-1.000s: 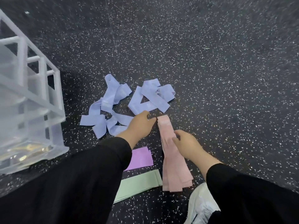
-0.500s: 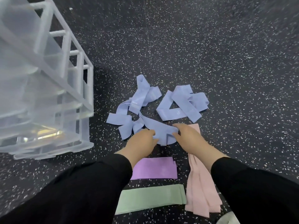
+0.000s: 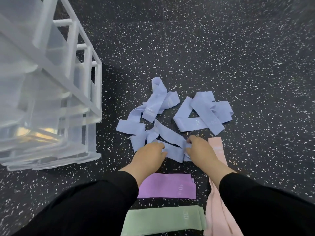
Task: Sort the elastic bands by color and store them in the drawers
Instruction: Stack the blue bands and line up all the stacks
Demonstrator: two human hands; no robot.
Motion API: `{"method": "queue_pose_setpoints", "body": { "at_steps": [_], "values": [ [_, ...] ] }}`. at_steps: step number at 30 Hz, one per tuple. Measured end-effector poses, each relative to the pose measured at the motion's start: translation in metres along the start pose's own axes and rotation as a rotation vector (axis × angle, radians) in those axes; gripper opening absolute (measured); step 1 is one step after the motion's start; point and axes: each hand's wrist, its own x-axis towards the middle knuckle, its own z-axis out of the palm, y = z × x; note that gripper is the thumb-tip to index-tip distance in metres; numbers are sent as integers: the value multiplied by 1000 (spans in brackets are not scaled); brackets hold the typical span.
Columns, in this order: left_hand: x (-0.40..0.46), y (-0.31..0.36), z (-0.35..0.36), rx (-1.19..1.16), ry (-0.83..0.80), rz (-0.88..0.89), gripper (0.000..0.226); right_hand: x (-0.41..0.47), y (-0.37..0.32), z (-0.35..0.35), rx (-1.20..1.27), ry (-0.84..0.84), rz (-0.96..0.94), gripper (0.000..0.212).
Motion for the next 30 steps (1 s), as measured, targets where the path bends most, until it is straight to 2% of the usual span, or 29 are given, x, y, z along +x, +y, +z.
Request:
{"method": "queue_pose_setpoints", "body": {
  "at_steps": [4,8,10,12,17,21,25,27,30],
  "values": [
    [-1,-6,-13,-58,109,-12,32,8,-11,-6,146,92,-7,24],
    [1,-13,-23,-39,361,-27,26,10,-17,-9,85,93,-45,21],
    [8,-15,-28,-38,410,-32,30,10,-15,-5,32,89,-58,21],
    [17,-13,-33,-39,344,-45,37,8,-13,0,21,96,-67,20],
    [38,-2,-37,130,131,-9,56,4,-6,5,18,93,-122,19],
    [42,10,-40,117,124,-36,47,8,-2,2,38,74,-160,19],
    [40,17,-45,-19,345,-26,27,16,2,-12,154,252,-98,26],
    [37,25,-53,-213,434,-40,27,21,12,-25,215,362,3,34],
    [36,41,-68,-578,445,-103,23,28,34,-44,236,456,211,43]
  ]
}}
